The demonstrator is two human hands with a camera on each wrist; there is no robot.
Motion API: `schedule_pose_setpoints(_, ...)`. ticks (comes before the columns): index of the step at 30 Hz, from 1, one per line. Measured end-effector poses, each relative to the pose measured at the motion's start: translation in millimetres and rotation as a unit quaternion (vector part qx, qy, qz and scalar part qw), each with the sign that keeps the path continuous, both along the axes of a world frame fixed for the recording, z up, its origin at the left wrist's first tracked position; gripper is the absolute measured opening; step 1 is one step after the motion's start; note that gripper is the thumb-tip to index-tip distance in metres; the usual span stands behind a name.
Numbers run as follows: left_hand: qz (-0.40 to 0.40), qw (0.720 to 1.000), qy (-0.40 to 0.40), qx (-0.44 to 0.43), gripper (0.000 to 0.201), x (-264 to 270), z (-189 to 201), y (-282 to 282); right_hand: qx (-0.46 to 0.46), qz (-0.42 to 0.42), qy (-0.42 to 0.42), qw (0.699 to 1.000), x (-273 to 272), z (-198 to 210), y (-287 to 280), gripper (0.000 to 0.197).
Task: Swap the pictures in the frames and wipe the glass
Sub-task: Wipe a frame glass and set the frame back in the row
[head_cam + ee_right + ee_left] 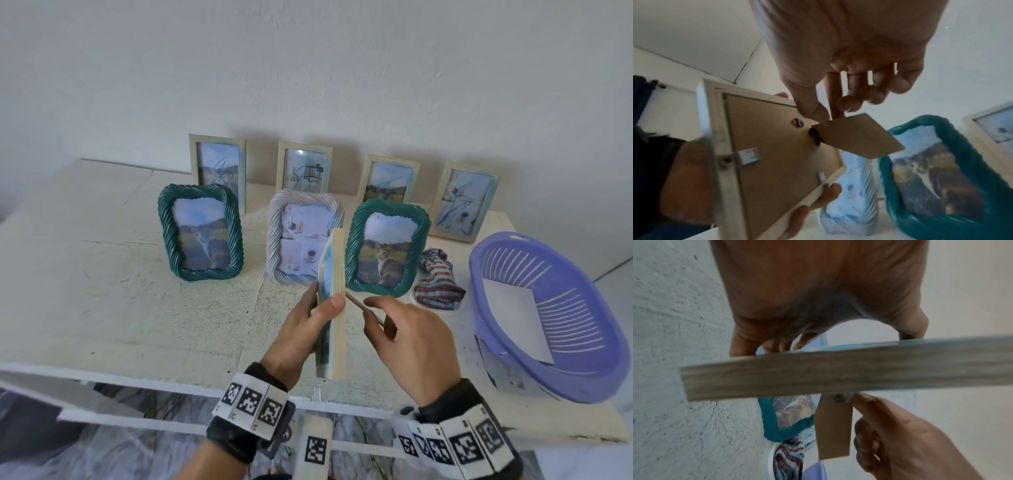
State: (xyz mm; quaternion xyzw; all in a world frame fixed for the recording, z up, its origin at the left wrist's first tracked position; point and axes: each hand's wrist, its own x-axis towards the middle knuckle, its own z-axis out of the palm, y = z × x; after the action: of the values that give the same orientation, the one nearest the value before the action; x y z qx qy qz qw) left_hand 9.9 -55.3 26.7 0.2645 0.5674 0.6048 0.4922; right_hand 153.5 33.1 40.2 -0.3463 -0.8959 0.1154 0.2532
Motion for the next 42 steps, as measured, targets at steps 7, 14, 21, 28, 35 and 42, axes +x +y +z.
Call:
schedule_pose_setpoints(7, 0.096, 0.993, 0.075, 0.003, 0.088, -3, 1, -10, -0.684, -0.018, 0.339, 0.646, -8, 18, -9, 0.047)
schedule_pose_setpoints(14, 0.049, 0.997, -0.012, -0.051, 0.074, -24, 20, -12, -0.776, -0.004, 0.356, 0.520, -7, 11, -5, 0.050)
schedule_pose_setpoints(21, 0.035, 0.995, 0.026, -0.087, 0.075, -48, 22, -24, -0.652, -0.019, 0.270, 0.708, -26, -4, -6, 0.046)
schedule_pose_setpoints(28, 0.094, 0.990, 0.094, -0.040, 0.056, -114, 64, -47, -0.401, 0.117, 0.257, 0.871, -89, 39, -1, 0.024)
schedule_pose_setpoints(35, 0.144, 0.967, 0.208, -0.006, 0.064, -239, 135, -64, -0.274, 0.209, 0.213, 0.915, -222, 115, -4, 0.030)
schedule_pose_setpoints(42, 0.214, 0.949, 0.230, -0.006, 0.054, -382, 170, -52, -0.249, 0.226, 0.160, 0.928, -372, 164, 9, 0.041)
